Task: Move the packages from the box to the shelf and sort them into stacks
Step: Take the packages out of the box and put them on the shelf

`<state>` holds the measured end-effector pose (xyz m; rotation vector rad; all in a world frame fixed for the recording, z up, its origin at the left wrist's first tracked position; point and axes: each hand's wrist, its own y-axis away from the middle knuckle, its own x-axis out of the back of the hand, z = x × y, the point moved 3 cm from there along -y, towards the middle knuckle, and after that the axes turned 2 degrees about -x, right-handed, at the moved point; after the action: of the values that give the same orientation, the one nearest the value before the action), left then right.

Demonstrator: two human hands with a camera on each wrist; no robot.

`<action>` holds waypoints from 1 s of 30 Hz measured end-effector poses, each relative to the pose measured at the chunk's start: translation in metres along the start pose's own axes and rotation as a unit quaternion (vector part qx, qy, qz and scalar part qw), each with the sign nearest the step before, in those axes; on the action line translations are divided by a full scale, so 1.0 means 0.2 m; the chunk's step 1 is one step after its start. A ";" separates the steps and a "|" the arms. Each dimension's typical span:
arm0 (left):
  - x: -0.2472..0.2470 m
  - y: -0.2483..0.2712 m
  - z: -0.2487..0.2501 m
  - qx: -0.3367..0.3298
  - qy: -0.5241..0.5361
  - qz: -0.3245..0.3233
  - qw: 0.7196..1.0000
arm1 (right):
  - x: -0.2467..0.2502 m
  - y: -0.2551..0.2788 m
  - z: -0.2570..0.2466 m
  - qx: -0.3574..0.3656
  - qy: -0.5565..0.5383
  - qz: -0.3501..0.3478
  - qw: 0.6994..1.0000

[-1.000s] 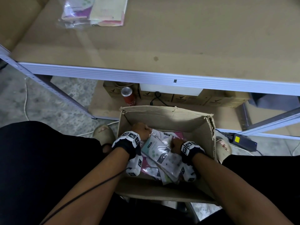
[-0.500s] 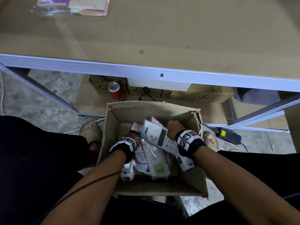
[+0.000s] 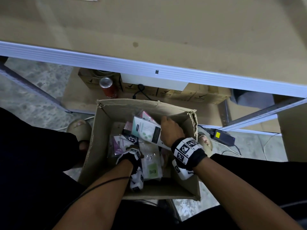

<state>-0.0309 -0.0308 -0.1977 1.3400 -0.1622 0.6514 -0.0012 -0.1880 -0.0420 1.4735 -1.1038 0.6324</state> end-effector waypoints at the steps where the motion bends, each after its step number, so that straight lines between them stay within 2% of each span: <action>1: 0.01 0.00 0.01 -0.007 0.000 0.004 1.000 | 0.00 0.00 0.00 -0.001 0.001 -0.001 1.000; 5: 0.10 -0.01 0.03 -0.032 0.053 0.041 0.997 | 0.01 0.00 -0.01 -0.005 -0.001 -0.001 1.000; 10: 0.25 -0.02 0.05 -0.079 0.092 0.148 0.982 | 0.03 0.00 -0.02 -0.003 0.008 0.019 1.000; 13: 0.31 -0.02 0.05 -0.109 0.034 0.195 0.974 | 0.03 0.00 -0.02 -0.003 0.011 0.036 0.999; 16: 0.35 -0.05 0.08 -0.142 0.014 0.216 0.966 | 0.04 0.01 -0.02 0.001 0.018 0.054 0.998; 19: 0.38 -0.06 0.10 -0.151 0.021 0.208 0.966 | 0.03 0.03 -0.03 0.008 0.034 0.067 0.997; 24: 0.41 -0.08 0.13 -0.184 0.005 0.156 0.970 | 0.04 0.04 -0.05 0.020 0.060 0.070 0.996; 30: 0.40 -0.06 0.13 -0.178 -0.100 0.148 0.968 | 0.05 0.02 -0.06 0.017 0.071 0.069 0.995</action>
<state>0.0456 -0.0280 -0.1639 1.0383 -0.6239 0.6967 0.0014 -0.1796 -0.0279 1.3669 -1.0945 0.8434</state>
